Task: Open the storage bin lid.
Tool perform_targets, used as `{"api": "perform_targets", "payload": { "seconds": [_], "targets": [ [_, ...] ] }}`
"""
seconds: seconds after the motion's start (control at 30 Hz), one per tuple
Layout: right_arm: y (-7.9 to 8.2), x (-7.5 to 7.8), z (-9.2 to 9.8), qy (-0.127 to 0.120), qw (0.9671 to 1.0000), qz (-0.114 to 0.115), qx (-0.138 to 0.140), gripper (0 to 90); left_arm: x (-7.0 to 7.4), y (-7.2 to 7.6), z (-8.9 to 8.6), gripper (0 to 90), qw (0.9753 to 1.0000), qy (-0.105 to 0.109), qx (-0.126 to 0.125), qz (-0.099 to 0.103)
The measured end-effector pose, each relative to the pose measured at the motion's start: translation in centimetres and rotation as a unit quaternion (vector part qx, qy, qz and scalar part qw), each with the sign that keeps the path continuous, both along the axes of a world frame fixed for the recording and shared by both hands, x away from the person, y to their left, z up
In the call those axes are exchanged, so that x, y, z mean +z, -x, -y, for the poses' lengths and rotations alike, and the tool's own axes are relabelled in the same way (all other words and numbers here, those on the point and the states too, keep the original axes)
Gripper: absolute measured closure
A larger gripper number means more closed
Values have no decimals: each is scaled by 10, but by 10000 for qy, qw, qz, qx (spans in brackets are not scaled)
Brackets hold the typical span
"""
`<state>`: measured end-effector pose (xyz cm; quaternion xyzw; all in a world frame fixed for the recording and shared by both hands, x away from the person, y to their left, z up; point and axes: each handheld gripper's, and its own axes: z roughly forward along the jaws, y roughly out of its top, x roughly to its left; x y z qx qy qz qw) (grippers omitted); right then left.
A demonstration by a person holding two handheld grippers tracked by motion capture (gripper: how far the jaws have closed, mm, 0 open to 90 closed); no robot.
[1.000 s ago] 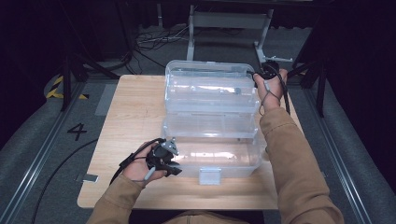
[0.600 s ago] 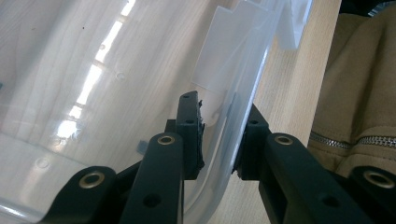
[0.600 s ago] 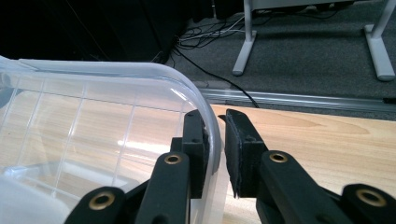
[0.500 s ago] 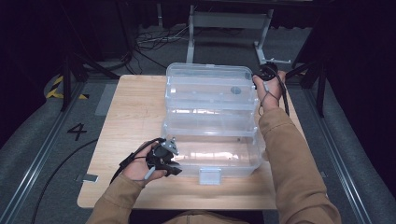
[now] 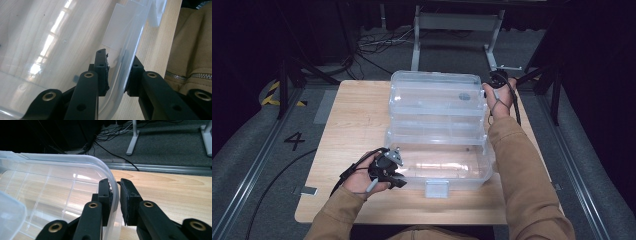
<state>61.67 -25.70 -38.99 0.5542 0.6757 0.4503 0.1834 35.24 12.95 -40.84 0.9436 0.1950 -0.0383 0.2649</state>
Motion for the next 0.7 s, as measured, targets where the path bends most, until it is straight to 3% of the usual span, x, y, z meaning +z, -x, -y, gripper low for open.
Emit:
{"api": "perform_targets", "payload": {
  "seconds": [0.63, 0.7],
  "targets": [
    [-3, -11, -1, 38, 9998, -175, -31, 807, 0, 0, -1, 760, 10000, 23, -10, 3],
    [-2, -11, 1, -144, 9998, -114, -96, 827, 0, 0, -1, 760, 10000, 27, -7, -4]
  ]
}}
